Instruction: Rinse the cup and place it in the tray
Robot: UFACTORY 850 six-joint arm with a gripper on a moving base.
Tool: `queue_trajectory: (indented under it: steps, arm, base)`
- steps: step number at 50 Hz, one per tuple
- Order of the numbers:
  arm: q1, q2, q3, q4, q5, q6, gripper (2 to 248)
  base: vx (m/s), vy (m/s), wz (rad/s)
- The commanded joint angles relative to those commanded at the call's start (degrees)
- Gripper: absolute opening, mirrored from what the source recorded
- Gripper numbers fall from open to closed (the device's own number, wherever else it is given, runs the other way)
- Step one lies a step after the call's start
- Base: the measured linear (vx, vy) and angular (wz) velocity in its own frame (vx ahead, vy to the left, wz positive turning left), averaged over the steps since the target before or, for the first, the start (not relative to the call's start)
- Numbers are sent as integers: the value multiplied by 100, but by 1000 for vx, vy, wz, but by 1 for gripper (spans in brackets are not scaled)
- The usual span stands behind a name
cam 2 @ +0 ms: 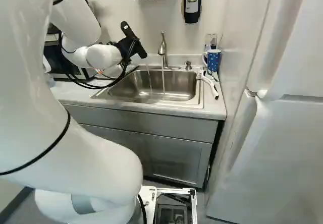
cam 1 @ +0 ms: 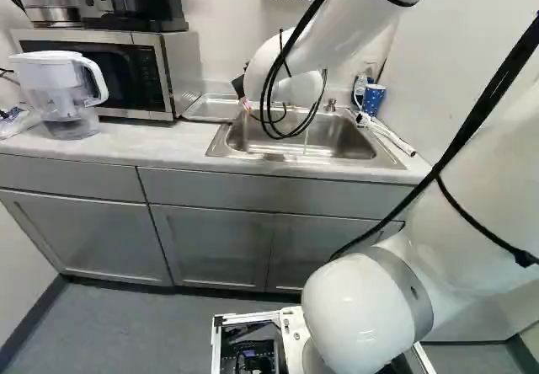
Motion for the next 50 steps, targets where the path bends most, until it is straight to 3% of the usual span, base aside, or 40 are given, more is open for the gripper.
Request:
queue_trajectory:
  steps: [50]
  arm:
    - [0, 0, 0, 0, 0, 3015, 124]
  base:
    - [0, 0, 0]
